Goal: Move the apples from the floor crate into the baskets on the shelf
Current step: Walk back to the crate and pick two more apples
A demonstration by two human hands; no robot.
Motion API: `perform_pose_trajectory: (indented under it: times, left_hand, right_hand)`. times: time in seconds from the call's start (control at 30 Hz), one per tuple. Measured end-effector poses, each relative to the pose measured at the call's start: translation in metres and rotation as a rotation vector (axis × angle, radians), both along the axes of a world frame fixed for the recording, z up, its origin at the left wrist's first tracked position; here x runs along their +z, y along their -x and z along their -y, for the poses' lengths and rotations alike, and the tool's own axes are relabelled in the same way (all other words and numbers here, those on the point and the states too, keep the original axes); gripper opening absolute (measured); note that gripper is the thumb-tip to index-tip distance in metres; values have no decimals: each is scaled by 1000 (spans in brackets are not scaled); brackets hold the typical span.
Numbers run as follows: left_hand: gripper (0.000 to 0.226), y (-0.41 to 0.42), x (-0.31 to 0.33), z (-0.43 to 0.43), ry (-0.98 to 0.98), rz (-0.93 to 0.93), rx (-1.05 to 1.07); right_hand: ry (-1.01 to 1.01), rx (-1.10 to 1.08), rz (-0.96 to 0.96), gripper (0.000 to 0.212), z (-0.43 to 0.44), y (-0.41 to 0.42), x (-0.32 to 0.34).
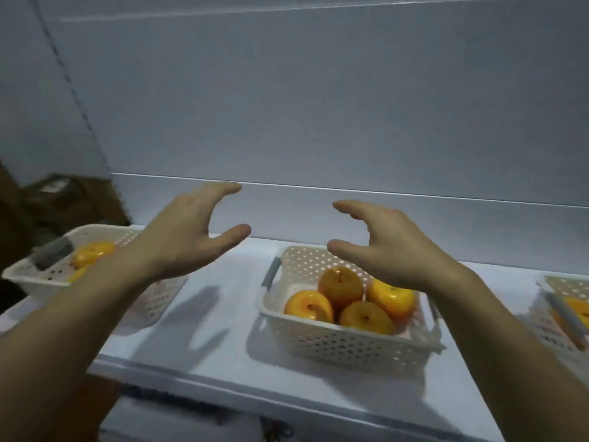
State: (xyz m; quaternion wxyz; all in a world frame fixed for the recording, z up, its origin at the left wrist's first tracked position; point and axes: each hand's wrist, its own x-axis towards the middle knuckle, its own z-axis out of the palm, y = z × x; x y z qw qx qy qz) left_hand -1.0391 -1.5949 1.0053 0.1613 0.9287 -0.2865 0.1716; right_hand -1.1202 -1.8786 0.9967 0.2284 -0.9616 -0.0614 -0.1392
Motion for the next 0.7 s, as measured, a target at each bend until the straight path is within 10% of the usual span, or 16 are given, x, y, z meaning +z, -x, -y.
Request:
perform_pose_trajectory:
  times: [0.7]
  left_hand:
    - [68, -20, -64, -595, 159, -103, 599]
  right_hand:
    - [-13, 596, -84, 71, -616, -173, -43]
